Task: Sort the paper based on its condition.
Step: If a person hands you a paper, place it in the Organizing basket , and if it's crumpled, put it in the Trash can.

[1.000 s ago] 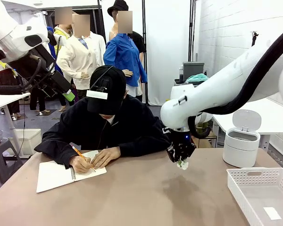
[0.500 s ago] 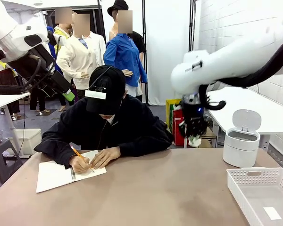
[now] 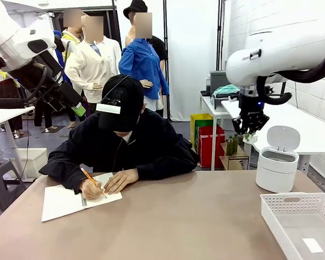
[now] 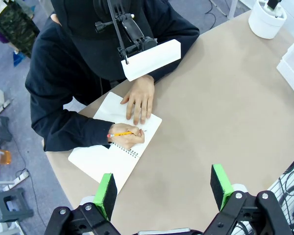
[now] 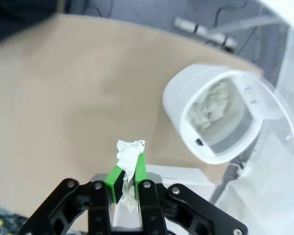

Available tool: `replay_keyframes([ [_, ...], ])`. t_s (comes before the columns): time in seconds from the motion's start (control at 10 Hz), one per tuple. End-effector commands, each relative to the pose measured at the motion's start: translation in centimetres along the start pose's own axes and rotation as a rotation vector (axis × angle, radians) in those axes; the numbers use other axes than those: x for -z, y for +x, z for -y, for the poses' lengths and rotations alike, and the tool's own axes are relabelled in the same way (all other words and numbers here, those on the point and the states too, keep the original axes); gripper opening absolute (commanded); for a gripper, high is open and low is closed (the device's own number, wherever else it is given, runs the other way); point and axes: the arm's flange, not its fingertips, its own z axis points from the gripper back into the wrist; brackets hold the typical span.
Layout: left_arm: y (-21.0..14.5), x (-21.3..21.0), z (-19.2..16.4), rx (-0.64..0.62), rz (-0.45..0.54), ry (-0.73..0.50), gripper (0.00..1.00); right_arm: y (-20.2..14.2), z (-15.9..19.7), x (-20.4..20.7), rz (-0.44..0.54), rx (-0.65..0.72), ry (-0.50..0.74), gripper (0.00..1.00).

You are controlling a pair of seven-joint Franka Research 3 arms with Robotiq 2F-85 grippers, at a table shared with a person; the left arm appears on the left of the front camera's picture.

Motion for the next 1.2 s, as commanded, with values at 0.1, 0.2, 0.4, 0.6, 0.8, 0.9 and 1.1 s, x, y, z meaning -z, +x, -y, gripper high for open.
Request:
replay_keyframes([
  [0.1, 0.0, -0.1, -0.1, 0.004, 0.000, 0.009, 1.00, 1.6, 1.9, 0.1, 0.063, 0.046, 0.008, 0.00],
  [0.2, 0.0, -0.1, -0.1, 0.004, 0.000, 0.009, 1.00, 0.6, 1.5, -0.2, 0.024, 0.024, -0.004, 0.00],
  [0.4, 0.0, -0.1, -0.1, 0.004, 0.000, 0.009, 1.00, 0.6, 1.5, -0.2, 0.024, 0.024, -0.004, 0.00],
  [0.6, 0.0, -0.1, -0.1, 0.004, 0.000, 0.009, 1.00, 0.7, 4.6, 1.5, 0.002, 0.083, -0.068, 0.00],
  [0.8, 0.0, -0.1, -0.1, 0.004, 0.000, 0.009, 1.00, -0.2, 7.4, 2.1, 0.009, 0.172, -0.047, 0.00],
  [0.9, 0.0, -0.1, -0.1, 0.004, 0.000, 0.009, 1.00, -0.3, 8.2, 2.3, -0.004, 0.189, -0.035, 0.00],
  [1.1, 0.0, -0.1, -0.1, 0.004, 0.000, 0.009, 1.00, -0.3, 9.1, 2.6, -0.001, 0.212, -0.023, 0.00],
])
